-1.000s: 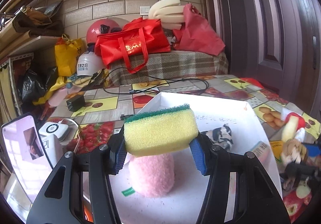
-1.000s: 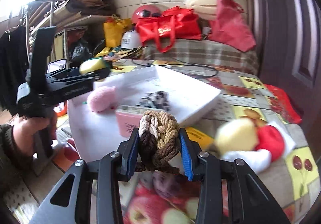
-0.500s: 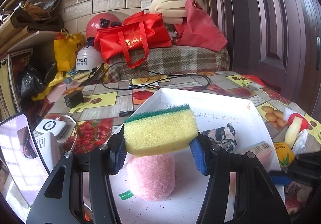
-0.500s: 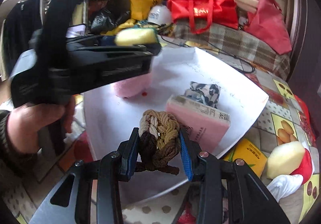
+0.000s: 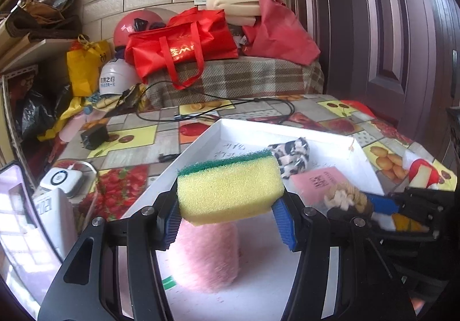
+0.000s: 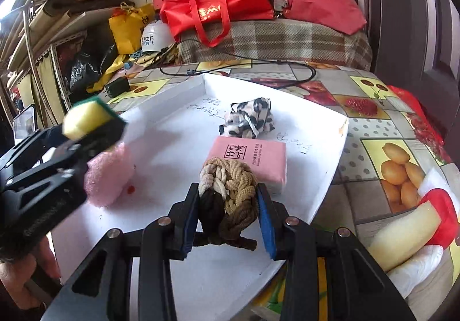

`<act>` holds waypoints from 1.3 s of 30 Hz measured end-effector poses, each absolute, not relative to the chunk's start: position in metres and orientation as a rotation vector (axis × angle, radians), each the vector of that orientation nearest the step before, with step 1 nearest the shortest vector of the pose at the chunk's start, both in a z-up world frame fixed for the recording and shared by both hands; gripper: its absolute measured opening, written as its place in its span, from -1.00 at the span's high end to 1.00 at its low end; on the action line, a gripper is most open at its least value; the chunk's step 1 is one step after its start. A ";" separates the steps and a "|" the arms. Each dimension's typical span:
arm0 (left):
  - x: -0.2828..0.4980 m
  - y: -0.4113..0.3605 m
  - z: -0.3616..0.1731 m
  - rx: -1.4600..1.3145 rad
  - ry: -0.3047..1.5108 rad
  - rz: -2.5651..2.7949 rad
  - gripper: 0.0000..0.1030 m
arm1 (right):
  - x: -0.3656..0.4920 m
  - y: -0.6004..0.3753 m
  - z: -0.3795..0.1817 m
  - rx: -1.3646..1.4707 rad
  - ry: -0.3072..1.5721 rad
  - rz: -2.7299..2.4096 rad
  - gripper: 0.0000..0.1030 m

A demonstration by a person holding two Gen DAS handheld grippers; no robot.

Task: Organize soft objects
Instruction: 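Carry the sponge and rope into the white box and open both tools, then move both open tools from the box back over the pile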

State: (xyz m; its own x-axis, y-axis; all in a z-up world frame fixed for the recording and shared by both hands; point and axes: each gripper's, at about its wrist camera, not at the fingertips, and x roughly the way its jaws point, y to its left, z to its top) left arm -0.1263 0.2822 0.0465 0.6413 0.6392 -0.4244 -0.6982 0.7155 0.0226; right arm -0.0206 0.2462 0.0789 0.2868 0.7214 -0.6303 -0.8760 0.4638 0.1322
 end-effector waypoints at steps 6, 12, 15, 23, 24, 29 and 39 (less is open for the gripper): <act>-0.126 0.281 0.048 -0.149 0.406 0.775 -0.12 | -0.025 0.245 0.082 -0.268 0.651 1.092 0.22; -0.137 0.279 0.051 -0.158 0.344 0.799 -1.00 | -0.031 0.245 0.085 -0.276 0.612 1.097 -0.68; -0.141 0.276 0.053 -0.146 0.311 0.804 -1.00 | -0.036 0.244 0.087 -0.284 0.577 1.093 -0.70; -0.149 0.280 0.053 -0.168 0.287 0.818 -1.00 | -0.047 0.243 0.090 -0.311 0.516 1.094 -0.70; -0.150 0.281 0.053 -0.171 0.286 0.819 -1.00 | -0.047 0.242 0.090 -0.308 0.517 1.093 -0.70; -0.152 0.280 0.054 -0.164 0.280 0.821 -1.00 | -0.049 0.233 0.092 -0.274 0.490 1.090 -0.81; -0.160 0.261 0.056 -0.138 0.247 0.801 -1.00 | -0.052 0.196 0.099 -0.177 0.427 1.084 -1.00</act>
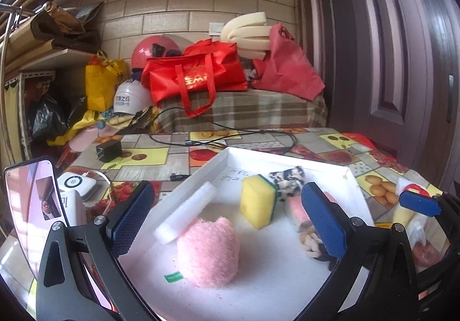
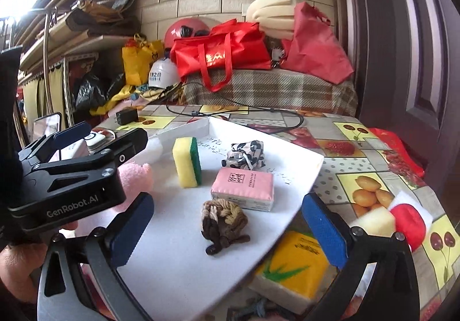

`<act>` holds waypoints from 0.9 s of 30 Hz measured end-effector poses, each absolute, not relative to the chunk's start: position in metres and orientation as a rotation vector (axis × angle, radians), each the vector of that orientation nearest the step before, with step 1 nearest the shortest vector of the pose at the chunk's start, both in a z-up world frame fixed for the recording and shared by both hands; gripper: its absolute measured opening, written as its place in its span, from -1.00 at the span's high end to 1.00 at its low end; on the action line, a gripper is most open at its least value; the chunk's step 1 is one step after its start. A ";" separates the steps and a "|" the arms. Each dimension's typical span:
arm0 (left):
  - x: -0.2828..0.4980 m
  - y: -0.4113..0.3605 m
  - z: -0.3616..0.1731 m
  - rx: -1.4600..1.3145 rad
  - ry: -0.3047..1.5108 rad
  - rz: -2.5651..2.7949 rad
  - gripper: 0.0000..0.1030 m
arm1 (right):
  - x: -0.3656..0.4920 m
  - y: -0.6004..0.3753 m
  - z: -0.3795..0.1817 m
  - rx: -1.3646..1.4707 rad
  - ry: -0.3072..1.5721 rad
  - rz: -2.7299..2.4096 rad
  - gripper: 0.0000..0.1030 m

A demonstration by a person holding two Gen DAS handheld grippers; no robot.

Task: Organize soft objects
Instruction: 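Move both open tools from the box back over the pile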

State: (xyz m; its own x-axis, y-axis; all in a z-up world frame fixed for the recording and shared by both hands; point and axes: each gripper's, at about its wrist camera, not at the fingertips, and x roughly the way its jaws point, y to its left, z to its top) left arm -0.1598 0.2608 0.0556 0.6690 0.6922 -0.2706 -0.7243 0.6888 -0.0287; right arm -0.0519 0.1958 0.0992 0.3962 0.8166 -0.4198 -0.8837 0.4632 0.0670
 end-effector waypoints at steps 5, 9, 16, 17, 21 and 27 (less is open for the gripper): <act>-0.156 0.249 0.056 -0.125 0.256 0.755 -1.00 | -0.051 0.145 0.105 -0.107 0.331 1.082 -1.00; -0.146 0.240 0.055 -0.129 0.302 0.692 -1.00 | -0.028 0.110 0.104 -0.113 0.338 0.955 -1.00; -0.126 0.207 0.052 -0.116 0.374 0.536 -1.00 | 0.042 0.056 0.085 0.022 0.622 0.910 -0.99; -0.124 0.202 0.052 -0.114 0.376 0.512 -1.00 | 0.042 0.054 0.085 0.013 0.633 0.922 -0.99; -0.114 0.179 0.050 -0.112 0.430 0.302 -0.99 | 0.042 0.057 0.081 -0.049 0.684 0.951 -0.98; -0.093 0.126 0.042 0.021 0.555 0.200 -0.99 | 0.040 0.082 0.072 -0.176 0.717 1.002 -0.97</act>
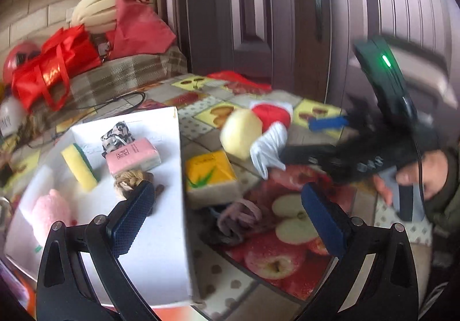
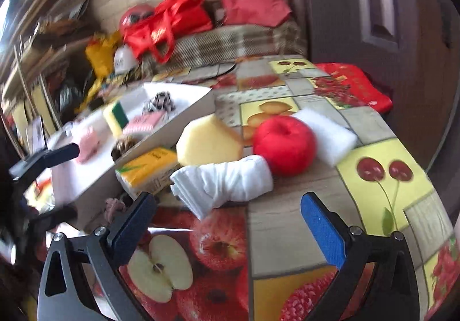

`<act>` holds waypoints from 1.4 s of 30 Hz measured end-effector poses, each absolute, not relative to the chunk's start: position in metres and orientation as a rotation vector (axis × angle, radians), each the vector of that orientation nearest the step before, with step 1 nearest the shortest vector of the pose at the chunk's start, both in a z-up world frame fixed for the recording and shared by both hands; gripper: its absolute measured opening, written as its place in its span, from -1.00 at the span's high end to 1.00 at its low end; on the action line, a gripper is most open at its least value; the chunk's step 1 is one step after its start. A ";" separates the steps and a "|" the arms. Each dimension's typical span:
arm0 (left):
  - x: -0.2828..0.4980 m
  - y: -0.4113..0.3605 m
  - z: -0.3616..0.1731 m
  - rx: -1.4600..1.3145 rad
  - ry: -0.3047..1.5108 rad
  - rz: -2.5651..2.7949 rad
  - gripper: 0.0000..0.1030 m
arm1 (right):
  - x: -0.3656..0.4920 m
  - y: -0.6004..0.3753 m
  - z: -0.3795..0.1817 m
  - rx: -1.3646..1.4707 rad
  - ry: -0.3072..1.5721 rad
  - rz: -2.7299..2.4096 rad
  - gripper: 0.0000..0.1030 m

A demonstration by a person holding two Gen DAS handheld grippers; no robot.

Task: Organize soft objects
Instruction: 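Move both open tools from the box back over the pile, then grasp the knotted grey cloth with the left tool while the right tool grasps the white rolled sock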

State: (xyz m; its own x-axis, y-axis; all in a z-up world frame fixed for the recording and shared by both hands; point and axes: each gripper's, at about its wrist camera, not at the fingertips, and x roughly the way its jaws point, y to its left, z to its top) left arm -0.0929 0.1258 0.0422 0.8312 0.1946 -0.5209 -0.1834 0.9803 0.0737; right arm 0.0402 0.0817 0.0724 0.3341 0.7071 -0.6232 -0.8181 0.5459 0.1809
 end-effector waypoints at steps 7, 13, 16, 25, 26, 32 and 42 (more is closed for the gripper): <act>-0.096 0.130 0.038 -0.051 0.588 0.177 -0.82 | 0.055 0.125 0.053 -0.284 0.839 1.027 -0.79; -0.091 0.126 0.036 -0.036 0.613 0.151 -0.81 | 0.059 0.103 0.053 -0.221 0.867 1.039 -0.36; -0.084 0.123 0.032 -0.022 0.648 0.145 -0.65 | 0.071 0.081 0.052 -0.120 0.902 1.013 -0.36; -0.061 0.115 0.017 0.027 0.771 0.193 0.08 | 0.078 0.066 0.052 -0.016 0.924 1.006 -0.36; -0.060 0.117 0.016 0.015 0.777 0.202 0.08 | 0.079 0.066 0.052 -0.011 0.926 1.009 -0.36; -0.048 0.111 0.005 0.072 0.840 0.227 0.08 | 0.083 0.064 0.051 0.016 0.933 1.024 -0.36; -0.084 0.101 0.030 0.094 0.612 0.114 0.57 | 0.071 0.051 0.067 0.055 0.805 1.040 -0.36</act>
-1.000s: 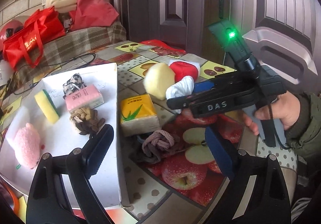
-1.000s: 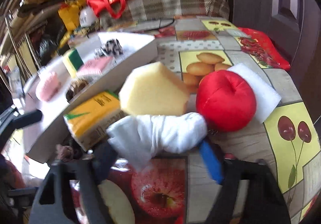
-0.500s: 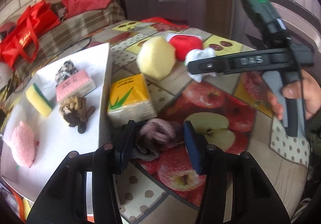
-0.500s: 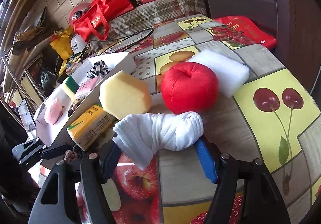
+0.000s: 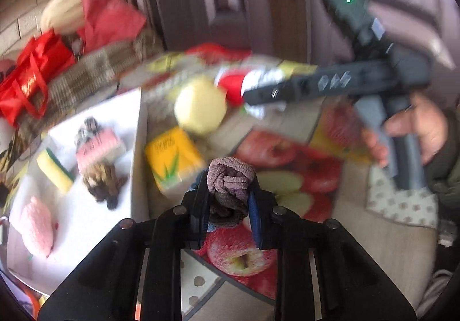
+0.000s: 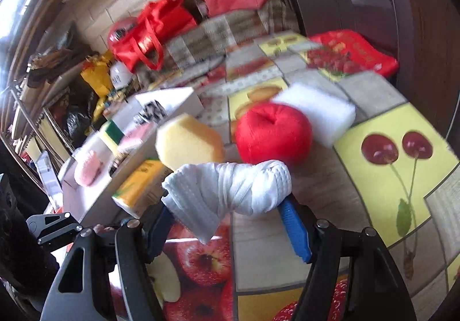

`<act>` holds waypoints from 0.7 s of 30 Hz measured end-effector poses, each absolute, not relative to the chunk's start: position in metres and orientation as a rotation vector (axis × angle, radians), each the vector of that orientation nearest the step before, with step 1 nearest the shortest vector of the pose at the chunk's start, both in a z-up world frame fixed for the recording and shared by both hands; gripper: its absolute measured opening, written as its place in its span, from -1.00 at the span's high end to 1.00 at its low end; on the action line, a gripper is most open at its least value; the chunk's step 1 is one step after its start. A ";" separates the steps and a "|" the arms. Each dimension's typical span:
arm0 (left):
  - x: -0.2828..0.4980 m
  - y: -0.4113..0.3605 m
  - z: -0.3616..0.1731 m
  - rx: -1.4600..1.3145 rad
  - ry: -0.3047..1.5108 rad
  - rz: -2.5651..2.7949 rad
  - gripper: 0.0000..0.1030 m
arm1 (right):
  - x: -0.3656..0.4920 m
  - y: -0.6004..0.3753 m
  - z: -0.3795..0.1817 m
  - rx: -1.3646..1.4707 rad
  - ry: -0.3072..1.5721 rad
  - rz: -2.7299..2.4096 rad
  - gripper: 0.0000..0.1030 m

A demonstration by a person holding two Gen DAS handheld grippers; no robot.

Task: Organize soft objects
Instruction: 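Grasp the knotted grey cloth with the left tool while the right tool grasps the white rolled sock, then carry the knotted cloth and white sock into the white box and release both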

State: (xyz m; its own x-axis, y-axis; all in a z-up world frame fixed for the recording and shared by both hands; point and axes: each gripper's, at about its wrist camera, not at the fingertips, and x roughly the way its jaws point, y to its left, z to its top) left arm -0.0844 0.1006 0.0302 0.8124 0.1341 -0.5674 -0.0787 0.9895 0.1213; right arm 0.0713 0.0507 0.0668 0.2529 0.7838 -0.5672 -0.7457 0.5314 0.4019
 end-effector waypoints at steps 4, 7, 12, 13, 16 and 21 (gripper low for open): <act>-0.116 0.108 0.048 0.059 0.430 0.127 0.57 | 0.051 0.037 0.085 0.065 0.633 1.024 -0.36; -0.125 0.119 0.053 0.025 0.387 0.231 0.57 | 0.034 0.033 0.094 0.046 0.532 1.017 -0.36; -0.134 0.131 0.056 -0.018 0.339 0.339 0.56 | 0.020 0.041 0.100 0.003 0.473 1.012 -0.36; -0.138 0.130 0.056 -0.019 0.335 0.345 0.56 | 0.019 0.042 0.101 -0.005 0.466 1.012 -0.36; -0.141 0.130 0.055 -0.015 0.334 0.352 0.56 | 0.015 0.046 0.100 -0.025 0.453 1.010 -0.36; -0.139 0.133 0.052 -0.018 0.335 0.377 0.56 | 0.008 0.052 0.101 -0.067 0.442 1.025 -0.36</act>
